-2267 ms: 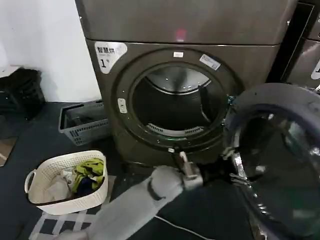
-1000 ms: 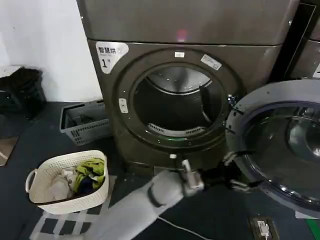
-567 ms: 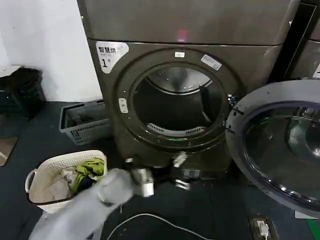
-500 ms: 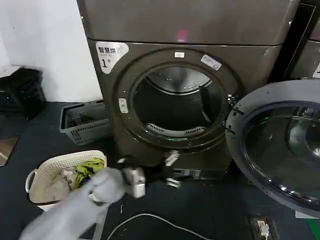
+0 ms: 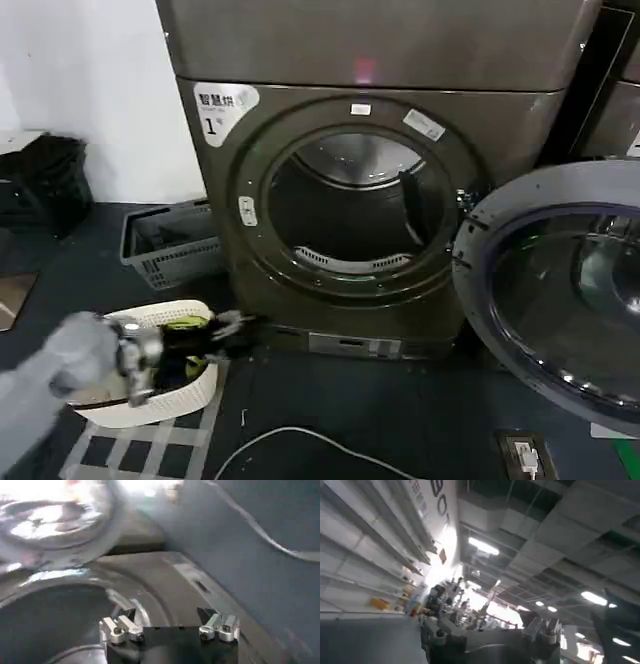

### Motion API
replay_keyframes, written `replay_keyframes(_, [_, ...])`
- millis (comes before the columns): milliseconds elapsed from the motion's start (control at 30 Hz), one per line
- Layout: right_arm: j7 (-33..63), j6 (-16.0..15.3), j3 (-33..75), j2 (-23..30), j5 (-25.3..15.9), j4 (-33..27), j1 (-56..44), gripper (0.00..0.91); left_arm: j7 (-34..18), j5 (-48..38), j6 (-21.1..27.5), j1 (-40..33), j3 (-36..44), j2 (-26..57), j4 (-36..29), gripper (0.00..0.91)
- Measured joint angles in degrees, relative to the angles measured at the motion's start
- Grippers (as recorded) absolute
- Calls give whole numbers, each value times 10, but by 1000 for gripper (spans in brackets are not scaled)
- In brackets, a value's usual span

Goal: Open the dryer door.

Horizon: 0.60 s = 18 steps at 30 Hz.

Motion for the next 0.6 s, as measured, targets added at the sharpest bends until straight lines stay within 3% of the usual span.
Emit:
replay_keyframes(133, [-2, 5, -8, 2, 6, 2, 2, 907, -18, 111, -54, 4, -29, 23, 30, 907])
replay_keyframes(600, [-2, 15, -27, 12, 1, 14, 16, 907, -46, 450, -54, -32, -57, -1, 117, 907])
